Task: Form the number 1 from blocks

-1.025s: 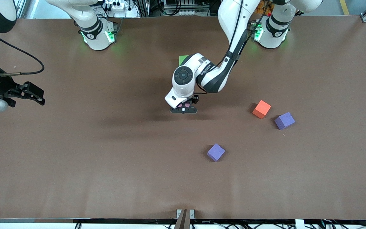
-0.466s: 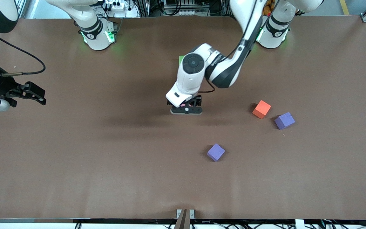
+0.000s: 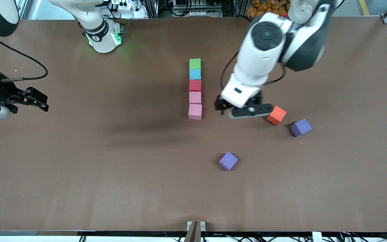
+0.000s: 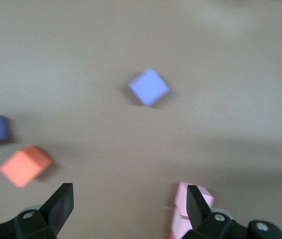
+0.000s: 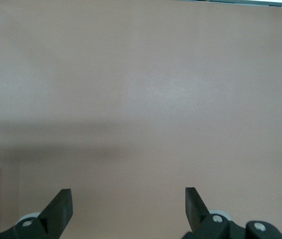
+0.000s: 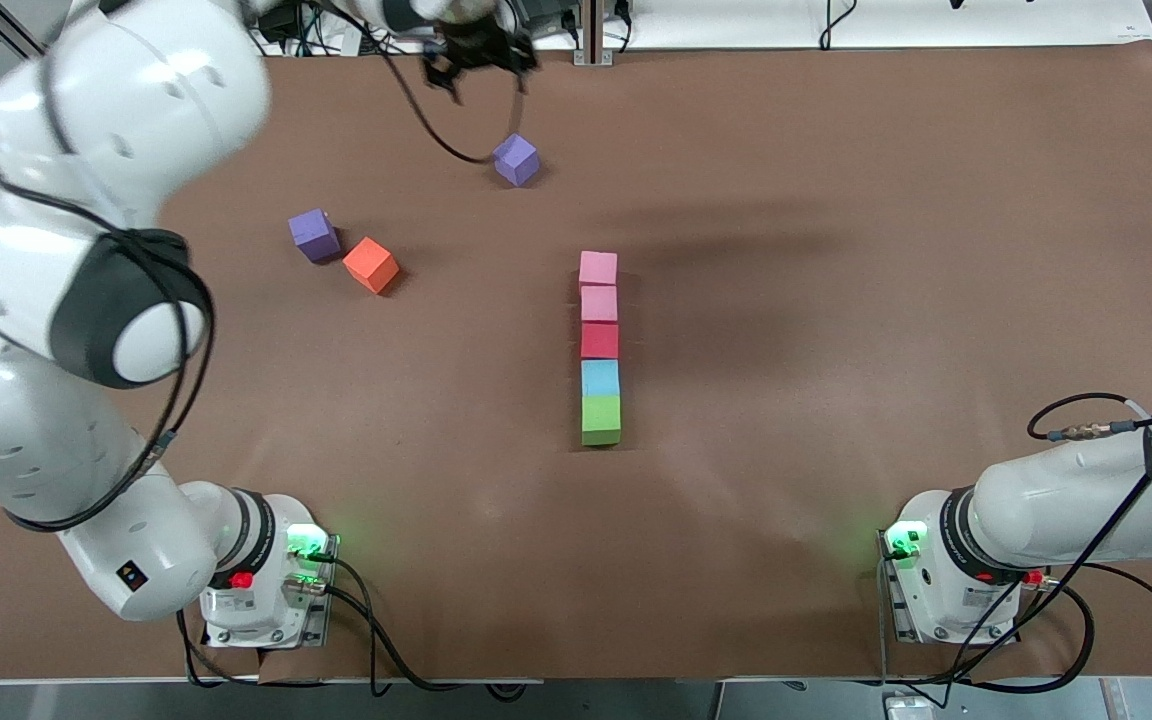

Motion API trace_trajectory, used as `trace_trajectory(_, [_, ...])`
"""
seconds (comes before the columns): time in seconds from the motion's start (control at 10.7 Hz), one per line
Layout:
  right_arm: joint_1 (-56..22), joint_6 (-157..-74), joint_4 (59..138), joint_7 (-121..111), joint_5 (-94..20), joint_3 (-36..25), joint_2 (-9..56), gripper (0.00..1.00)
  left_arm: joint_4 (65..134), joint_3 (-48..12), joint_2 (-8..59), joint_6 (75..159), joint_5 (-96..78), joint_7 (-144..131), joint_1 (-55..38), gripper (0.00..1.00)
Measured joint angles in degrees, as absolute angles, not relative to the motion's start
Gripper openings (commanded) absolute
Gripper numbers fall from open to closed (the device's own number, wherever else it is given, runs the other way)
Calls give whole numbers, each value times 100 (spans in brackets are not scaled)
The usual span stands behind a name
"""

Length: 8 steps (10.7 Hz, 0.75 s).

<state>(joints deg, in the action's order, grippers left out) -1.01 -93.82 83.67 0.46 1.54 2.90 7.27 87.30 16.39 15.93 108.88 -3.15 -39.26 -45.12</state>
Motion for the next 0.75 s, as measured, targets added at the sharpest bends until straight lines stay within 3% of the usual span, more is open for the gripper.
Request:
trace_trajectory(0.19, [-104, -9381, 8363, 46, 154, 289, 735, 100, 8739, 1489, 1265, 10564, -261, -3512, -3727, 100])
trace_trajectory(0.47, [-105, -9379, 8357, 47, 154, 290, 740, 100, 8748, 404, 909, 10129, -208, -2717, -1803, 100])
trace_trajectory(0.75, [-108, -9379, 8355, 47, 154, 292, 741, 100, 8750, -78, 533, 9727, -145, -2027, -762, 100])
